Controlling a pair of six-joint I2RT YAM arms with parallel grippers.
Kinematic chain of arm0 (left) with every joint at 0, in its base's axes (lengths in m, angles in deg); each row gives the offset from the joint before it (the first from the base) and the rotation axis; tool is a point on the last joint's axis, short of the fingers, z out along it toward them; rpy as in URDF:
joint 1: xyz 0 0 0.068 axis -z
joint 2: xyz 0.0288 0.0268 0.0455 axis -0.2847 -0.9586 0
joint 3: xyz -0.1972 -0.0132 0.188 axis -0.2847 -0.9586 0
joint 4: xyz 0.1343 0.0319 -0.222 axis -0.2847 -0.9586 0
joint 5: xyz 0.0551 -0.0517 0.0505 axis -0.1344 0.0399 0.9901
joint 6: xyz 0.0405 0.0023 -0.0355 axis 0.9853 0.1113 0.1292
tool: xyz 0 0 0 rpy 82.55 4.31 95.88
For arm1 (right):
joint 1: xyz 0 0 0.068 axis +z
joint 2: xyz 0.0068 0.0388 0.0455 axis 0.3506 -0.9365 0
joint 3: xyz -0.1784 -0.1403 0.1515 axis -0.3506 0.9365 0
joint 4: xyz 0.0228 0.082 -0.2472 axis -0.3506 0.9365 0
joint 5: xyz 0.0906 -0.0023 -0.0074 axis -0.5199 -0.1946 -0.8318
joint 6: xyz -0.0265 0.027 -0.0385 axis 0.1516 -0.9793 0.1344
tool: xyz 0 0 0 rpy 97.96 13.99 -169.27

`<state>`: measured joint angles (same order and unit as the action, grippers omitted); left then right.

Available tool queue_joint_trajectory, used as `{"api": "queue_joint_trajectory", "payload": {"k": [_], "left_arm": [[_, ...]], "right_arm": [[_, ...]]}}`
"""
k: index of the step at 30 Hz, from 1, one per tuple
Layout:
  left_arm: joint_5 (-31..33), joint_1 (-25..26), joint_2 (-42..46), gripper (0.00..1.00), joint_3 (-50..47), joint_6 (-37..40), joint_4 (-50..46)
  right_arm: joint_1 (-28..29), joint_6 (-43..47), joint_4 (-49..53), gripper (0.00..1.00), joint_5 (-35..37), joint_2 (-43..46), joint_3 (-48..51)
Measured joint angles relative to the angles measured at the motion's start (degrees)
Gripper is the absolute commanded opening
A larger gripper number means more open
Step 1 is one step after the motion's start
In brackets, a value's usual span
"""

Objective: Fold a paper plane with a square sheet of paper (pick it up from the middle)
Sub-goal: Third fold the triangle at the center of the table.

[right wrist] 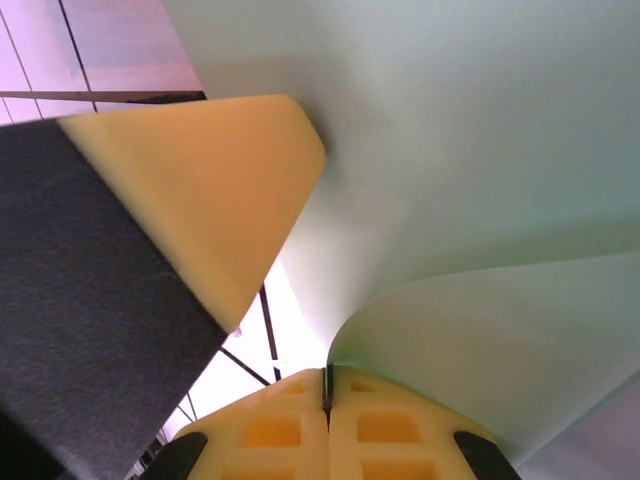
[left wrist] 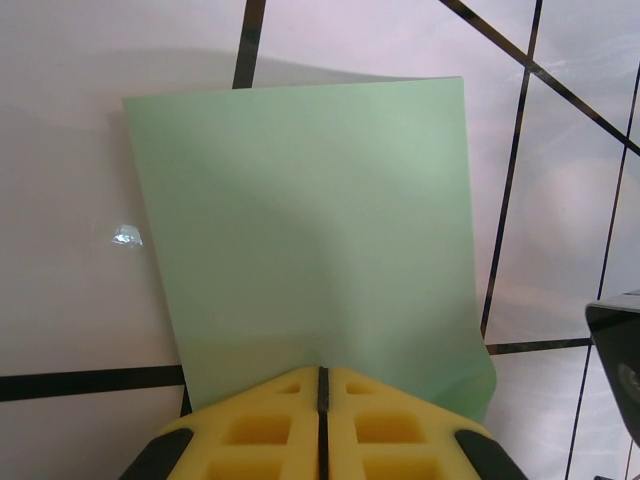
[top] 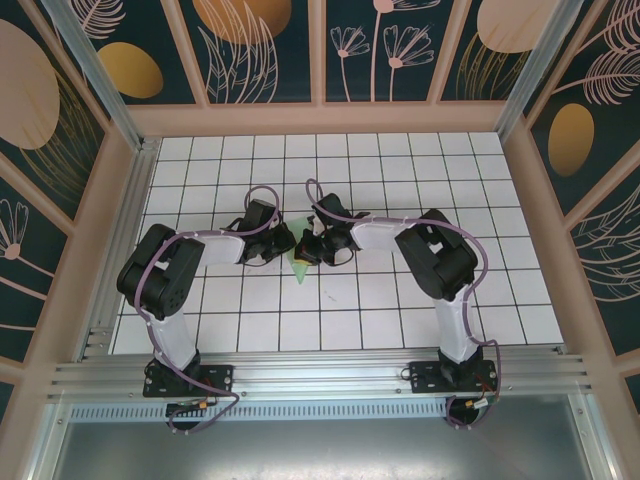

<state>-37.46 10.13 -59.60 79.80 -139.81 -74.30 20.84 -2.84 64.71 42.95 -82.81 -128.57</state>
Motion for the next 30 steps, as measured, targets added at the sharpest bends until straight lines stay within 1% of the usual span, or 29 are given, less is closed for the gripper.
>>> {"api": "queue_joint_trajectory", "payload": {"k": [9, 30], "left_arm": [[0.00, 0.00, 0.00, 0.10, 0.00, 0.00, 0.00], [0.17, 0.00, 0.00, 0.10, 0.00, 0.00, 0.04]], "right_arm": [[0.00, -0.26, -0.02, 0.00, 0.02, -0.55, 0.04], [-0.07, -4.37, -4.90, 0.00, 0.00, -0.48, 2.47]]}}
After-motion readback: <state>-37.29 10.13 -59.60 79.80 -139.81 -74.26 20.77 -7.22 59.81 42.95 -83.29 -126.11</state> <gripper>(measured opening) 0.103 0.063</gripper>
